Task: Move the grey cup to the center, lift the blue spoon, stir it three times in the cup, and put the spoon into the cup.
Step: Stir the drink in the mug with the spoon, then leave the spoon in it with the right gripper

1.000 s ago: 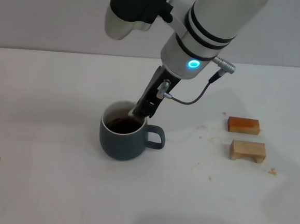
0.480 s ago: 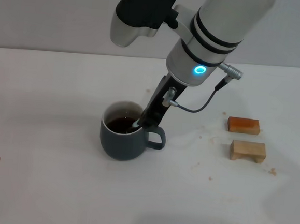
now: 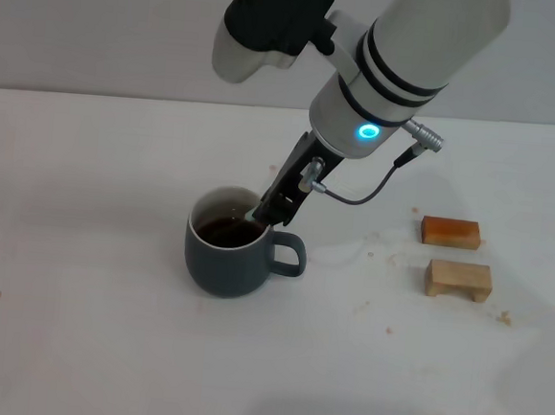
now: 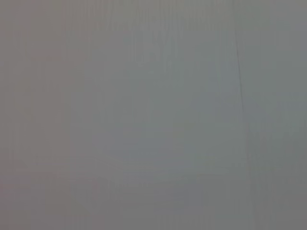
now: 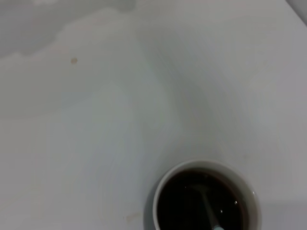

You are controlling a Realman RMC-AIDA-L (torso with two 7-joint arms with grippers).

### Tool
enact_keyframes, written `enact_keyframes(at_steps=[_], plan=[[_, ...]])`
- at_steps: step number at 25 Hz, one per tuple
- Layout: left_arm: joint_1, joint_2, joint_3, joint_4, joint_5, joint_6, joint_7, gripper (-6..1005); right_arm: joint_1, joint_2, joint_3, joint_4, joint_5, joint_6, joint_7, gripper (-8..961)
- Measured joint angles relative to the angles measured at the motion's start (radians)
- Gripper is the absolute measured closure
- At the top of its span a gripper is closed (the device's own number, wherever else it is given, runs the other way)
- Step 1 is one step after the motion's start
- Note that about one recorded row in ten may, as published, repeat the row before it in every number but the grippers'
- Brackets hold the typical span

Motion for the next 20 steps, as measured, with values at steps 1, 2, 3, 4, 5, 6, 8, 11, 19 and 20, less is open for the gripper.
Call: enact_keyframes(at_steps=[1,2,3,4,5,6,8,11,19,20], plan=[[0.0,0.0,0.0,0.0,0.0,0.0,0.0,1001,0.0,0.0,-0.015,-0.001,-0.004,-0.011,0.0,784],[0.0,0.0,0.0,0.0,0.0,0.0,0.0,1001,0.0,0.0,-0.015,-0.001,-0.004,-0.011,0.0,778],[0.0,0.0,0.0,0.0,0.0,0.0,0.0,1001,0.0,0.0,-0.022,0.001,-0.013,-0.028,0.001,773],[0.0,0.0,0.0,0.0,0.0,0.0,0.0,1001,0.0,0.0,-0.022,0.001,-0.013,-0.028,0.001,768],[0.0,0.0,0.0,0.0,0.0,0.0,0.0,1001,-0.001,0.0,-0.022,0.003,-0.015,-0.033,0.002,763],[0.003,0.001,0.0,-0.005,0.0,0.0,0.0,1001,-0.004,0.0,-0.018,0.011,-0.019,-0.042,0.003,757],[0.004,0.002,0.0,-0.006,0.0,0.0,0.0,1001,-0.006,0.0,-0.018,0.015,-0.02,-0.044,0.004,747],[0.006,0.002,0.0,-0.005,0.0,0.001,0.0,1001,-0.013,0.0,-0.026,0.032,-0.029,-0.056,0.005,731],[0.003,0.002,-0.006,0.0,0.0,0.001,0.001,1001,-0.056,0.001,-0.034,0.115,-0.04,-0.115,0.002,722],[0.002,0.002,-0.006,0.0,0.0,0.0,0.001,1001,-0.065,0.001,-0.039,0.129,-0.04,-0.134,0.002,722]])
